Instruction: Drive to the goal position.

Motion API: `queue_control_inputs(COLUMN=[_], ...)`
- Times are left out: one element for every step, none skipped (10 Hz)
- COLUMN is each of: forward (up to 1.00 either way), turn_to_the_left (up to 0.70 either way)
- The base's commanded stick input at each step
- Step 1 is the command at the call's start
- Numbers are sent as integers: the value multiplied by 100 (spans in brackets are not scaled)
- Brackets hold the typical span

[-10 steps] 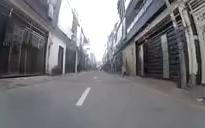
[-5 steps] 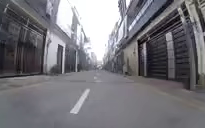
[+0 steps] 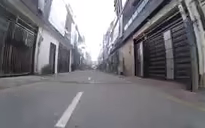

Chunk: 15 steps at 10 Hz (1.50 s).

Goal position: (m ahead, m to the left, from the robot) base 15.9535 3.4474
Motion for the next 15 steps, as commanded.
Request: queue_control_inputs(forward=[70,70,70,70,70,70,70,70,70,70,70,70,70,70,70], turn_to_the_left=[-4,0,0,0,0,0,0,0,0,0,0,0,0,0,0])
